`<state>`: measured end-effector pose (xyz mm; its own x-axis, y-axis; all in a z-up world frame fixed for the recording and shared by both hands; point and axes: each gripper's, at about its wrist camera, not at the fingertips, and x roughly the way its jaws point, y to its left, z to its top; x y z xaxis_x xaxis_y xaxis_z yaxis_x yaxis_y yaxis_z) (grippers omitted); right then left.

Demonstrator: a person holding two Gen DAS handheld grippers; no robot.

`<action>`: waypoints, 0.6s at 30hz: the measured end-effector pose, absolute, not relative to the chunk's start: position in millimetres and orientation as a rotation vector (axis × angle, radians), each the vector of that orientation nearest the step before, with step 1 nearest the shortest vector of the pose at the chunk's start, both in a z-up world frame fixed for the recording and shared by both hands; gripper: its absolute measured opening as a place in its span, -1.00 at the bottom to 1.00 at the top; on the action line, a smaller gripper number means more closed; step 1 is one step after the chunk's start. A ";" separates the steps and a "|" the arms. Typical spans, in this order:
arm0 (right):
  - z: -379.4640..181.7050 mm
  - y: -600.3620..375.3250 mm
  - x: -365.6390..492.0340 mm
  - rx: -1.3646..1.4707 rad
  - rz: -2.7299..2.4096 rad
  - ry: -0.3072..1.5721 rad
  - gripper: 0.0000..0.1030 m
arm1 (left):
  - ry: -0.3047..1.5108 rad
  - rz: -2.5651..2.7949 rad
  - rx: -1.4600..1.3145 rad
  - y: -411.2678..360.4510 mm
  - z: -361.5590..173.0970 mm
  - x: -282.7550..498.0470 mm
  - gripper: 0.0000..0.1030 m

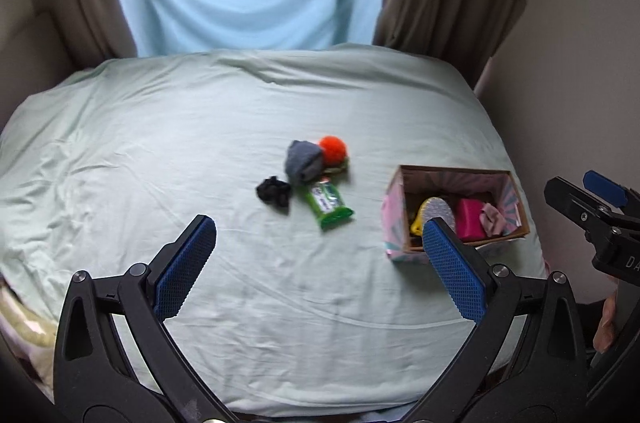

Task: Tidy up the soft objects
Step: 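Release both items into the box and withdraw both tools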

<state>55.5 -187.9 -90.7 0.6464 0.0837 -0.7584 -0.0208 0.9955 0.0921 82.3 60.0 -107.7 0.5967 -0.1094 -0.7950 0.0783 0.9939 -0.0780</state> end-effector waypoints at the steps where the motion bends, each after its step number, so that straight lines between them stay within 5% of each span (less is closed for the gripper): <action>1: -90.7 -177.7 56.8 0.090 0.065 0.862 1.00 | 0.925 -0.106 -0.039 71.4 -107.3 82.8 0.99; 18: -124.1 -94.1 141.8 0.166 0.081 0.852 1.00 | 0.959 -0.171 -0.030 148.8 -148.7 176.2 0.99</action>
<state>141.8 -94.1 -124.1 0.6563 0.1374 -0.7419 -0.0048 0.9840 0.1780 176.2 148.8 -148.7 0.5617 -0.1583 -0.8121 0.1320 0.9861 -0.1009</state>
